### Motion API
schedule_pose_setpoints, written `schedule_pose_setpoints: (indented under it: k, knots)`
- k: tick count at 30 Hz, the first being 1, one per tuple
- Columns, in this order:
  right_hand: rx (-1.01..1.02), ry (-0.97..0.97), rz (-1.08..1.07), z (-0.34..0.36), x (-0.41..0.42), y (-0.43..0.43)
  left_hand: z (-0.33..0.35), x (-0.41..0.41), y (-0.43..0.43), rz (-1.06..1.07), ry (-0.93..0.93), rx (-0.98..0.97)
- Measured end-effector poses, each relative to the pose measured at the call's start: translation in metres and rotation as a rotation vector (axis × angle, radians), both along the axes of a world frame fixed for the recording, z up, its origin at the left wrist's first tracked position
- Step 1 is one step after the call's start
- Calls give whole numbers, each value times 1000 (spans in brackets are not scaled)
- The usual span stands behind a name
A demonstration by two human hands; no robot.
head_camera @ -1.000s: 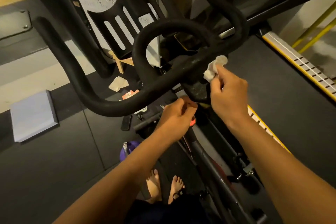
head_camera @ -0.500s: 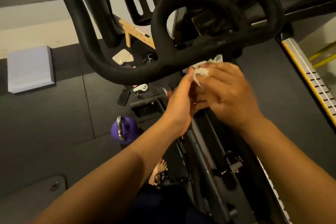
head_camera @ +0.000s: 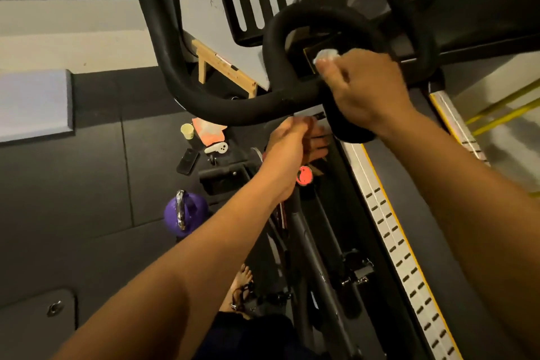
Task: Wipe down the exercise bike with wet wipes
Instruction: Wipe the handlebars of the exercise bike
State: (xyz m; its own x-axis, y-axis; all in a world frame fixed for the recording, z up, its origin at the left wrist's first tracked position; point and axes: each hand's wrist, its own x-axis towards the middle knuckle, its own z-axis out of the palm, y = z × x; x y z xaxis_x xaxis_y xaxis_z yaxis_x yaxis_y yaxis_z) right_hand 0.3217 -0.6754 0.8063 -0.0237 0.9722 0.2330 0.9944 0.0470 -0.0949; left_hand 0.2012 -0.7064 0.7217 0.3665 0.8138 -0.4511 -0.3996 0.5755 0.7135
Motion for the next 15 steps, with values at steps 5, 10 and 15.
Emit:
schedule_pose_setpoints:
  k: [5,10,15]
  knots:
    - [-36,2,196,-4,-5,-12,-4,-8,6,33,-78,-90]
    - [46,123,-74,-3,33,-18,-3,-14,-23,-108,-93,-91]
    - [238,213,-103,-37,-2,-37,-6,-24,-40,-147,-97,-151]
